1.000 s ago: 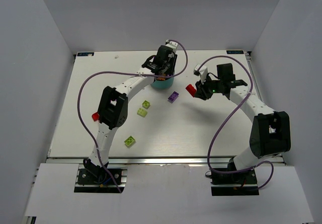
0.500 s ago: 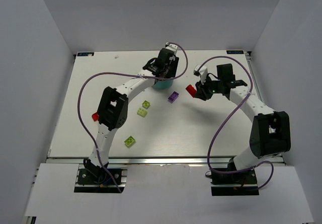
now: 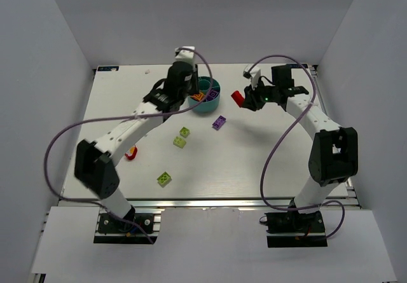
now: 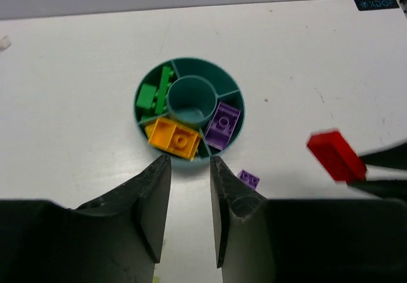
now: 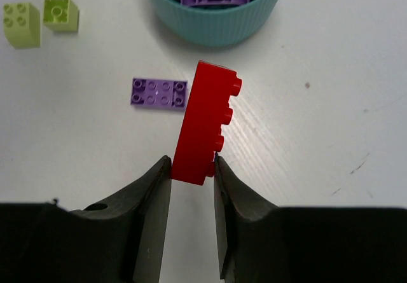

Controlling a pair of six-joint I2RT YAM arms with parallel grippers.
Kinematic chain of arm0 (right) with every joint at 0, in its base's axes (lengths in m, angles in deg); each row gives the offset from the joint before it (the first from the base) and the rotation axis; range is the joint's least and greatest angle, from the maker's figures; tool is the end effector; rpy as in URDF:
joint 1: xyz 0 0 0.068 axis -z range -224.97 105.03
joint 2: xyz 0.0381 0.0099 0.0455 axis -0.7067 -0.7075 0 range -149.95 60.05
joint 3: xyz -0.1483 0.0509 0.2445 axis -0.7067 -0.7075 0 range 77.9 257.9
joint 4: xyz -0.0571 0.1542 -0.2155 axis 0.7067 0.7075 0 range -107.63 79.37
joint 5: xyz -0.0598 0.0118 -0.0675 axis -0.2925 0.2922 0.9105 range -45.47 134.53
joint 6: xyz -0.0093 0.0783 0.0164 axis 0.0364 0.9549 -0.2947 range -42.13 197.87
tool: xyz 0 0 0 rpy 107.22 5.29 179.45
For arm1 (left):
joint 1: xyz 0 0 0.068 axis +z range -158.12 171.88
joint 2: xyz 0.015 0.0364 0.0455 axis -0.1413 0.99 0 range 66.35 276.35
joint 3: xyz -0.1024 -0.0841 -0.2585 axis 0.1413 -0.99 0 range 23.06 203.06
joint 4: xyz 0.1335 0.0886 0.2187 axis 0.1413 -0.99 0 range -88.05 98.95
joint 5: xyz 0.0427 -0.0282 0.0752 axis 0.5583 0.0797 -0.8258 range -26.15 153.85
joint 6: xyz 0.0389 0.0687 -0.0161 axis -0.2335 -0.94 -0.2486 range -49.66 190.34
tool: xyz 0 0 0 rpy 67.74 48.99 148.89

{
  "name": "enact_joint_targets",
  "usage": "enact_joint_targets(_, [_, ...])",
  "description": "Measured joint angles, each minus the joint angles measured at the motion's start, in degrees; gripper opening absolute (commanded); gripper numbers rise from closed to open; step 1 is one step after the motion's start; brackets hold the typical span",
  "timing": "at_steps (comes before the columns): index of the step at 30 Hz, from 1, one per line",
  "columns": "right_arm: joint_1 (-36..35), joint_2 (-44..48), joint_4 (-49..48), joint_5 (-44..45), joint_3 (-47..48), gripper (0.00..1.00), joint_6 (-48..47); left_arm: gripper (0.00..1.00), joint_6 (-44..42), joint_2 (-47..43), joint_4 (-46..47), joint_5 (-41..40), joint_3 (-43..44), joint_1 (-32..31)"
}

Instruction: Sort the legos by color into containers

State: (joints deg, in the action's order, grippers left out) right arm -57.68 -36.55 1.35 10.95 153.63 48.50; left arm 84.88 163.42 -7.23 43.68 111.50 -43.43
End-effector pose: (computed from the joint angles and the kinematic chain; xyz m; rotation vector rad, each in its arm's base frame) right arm 0.3950 0.1286 0.2743 -1.0574 1.9014 0.4971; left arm 0.3752 -0.2363 0.3561 0.1347 1.9775 -0.2130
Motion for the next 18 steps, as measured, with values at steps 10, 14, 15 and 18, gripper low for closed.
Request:
enact_joint_targets(10, [-0.9,-10.0,1.0,-1.2,15.0,0.00,5.8,0.72,14.3,-28.7,0.9,1.7,-31.3,6.9])
enact_joint_targets(14, [-2.7,-15.8,5.7,0.8,23.5,0.00,7.0,0.73,21.2,-36.7,0.0,3.8,-41.8,9.0])
enact_joint_targets(15, [-3.0,-18.1,7.0,1.9,27.2,0.00,6.9,0.73,22.6,-38.2,-0.1,4.1,-43.4,9.1])
enact_joint_targets(18, [-3.8,-24.2,10.1,5.8,35.8,0.00,5.9,0.73,25.6,-41.1,-0.5,4.7,-45.7,9.2])
